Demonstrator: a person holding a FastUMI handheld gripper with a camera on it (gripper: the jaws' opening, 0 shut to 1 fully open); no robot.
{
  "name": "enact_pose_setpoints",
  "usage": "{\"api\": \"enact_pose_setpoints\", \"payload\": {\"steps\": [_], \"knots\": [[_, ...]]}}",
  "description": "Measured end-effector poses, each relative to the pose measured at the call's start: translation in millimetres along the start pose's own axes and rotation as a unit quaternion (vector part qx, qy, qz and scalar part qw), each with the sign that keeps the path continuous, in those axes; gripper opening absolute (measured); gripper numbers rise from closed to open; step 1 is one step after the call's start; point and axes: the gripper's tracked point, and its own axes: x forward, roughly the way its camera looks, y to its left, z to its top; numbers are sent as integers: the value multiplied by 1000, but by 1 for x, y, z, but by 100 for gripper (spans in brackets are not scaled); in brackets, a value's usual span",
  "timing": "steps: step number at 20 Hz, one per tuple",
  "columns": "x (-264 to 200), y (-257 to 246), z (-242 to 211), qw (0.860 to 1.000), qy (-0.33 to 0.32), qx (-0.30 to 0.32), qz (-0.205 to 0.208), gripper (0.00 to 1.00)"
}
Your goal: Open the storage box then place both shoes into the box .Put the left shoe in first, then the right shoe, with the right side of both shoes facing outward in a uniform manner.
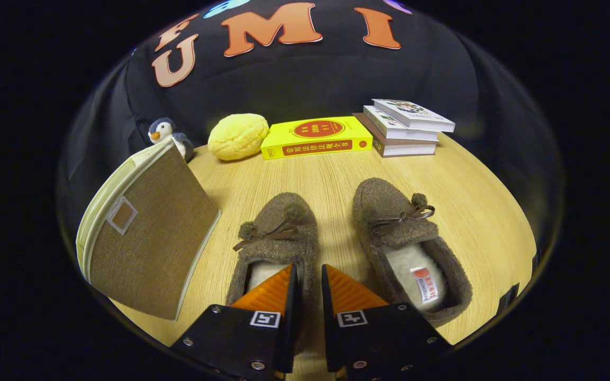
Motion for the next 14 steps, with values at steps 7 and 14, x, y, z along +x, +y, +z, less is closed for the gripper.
{"api": "enact_pose_setpoints", "payload": {"steps": [7, 14], "knots": [[5, -4, 0, 1000, 2, -5, -4, 2], [5, -3, -1, 1000, 6, 3, -2, 1]]}}
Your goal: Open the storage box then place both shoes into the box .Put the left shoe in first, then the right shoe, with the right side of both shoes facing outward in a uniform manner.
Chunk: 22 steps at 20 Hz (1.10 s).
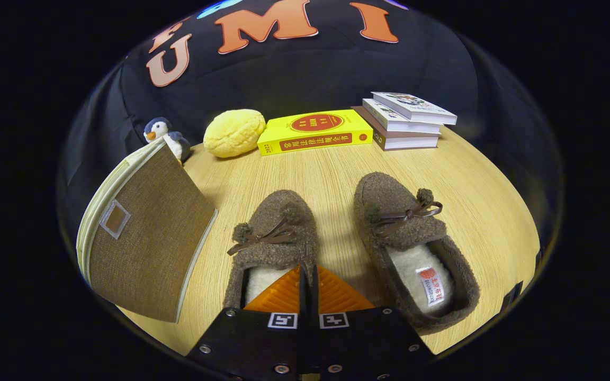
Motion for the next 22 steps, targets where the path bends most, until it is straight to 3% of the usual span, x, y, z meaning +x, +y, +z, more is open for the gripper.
{"api": "enact_pose_setpoints", "payload": {"steps": [14, 22], "knots": [[-22, 5, 41, 999, -39, -11, 3, 0], [-81, 28, 86, 996, -88, 0, 0, 0]]}}
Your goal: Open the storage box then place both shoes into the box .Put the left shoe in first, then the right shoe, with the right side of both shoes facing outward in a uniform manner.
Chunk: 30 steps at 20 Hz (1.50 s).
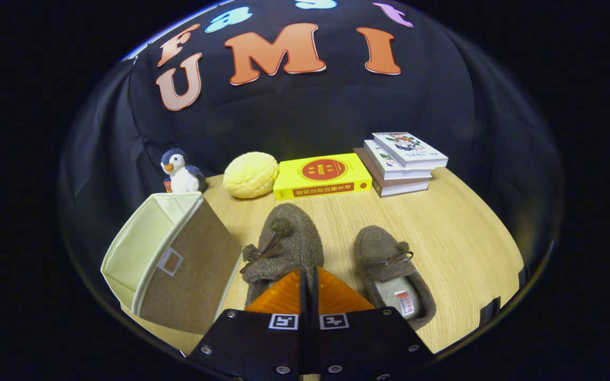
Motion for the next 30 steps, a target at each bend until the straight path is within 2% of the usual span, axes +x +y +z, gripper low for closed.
{"api": "enact_pose_setpoints", "payload": {"steps": [5, 15, 22, 30], "knots": [[-31, 43, 44, 999, -40, 10, 8, 0], [-67, 135, 72, 997, -65, 27, 36, 0], [-65, 197, 65, 995, -55, 50, 61, 0], [-14, 258, 12, 994, 4, 87, 62, 1]]}}
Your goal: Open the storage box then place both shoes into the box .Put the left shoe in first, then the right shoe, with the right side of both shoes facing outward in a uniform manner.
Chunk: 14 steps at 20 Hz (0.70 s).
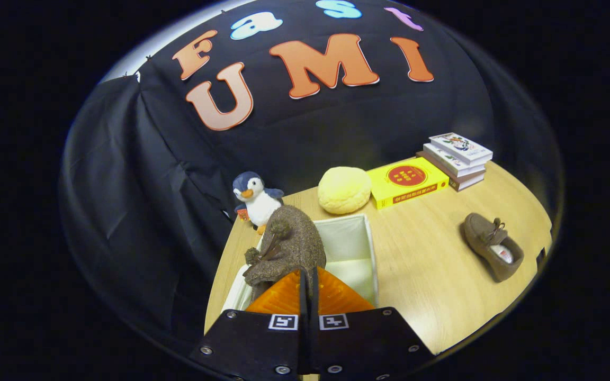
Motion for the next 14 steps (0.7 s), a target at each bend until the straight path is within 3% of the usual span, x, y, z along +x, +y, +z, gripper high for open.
{"api": "enact_pose_setpoints", "payload": {"steps": [8, 10, 12, 14], "knots": [[39, 22, -51, 998, 56, -7, -33, 2], [39, 27, -55, 998, 66, -9, -24, 4], [36, 32, -54, 997, 70, -2, -8, 16], [29, 38, -43, 998, 60, -7, 13, 41]]}}
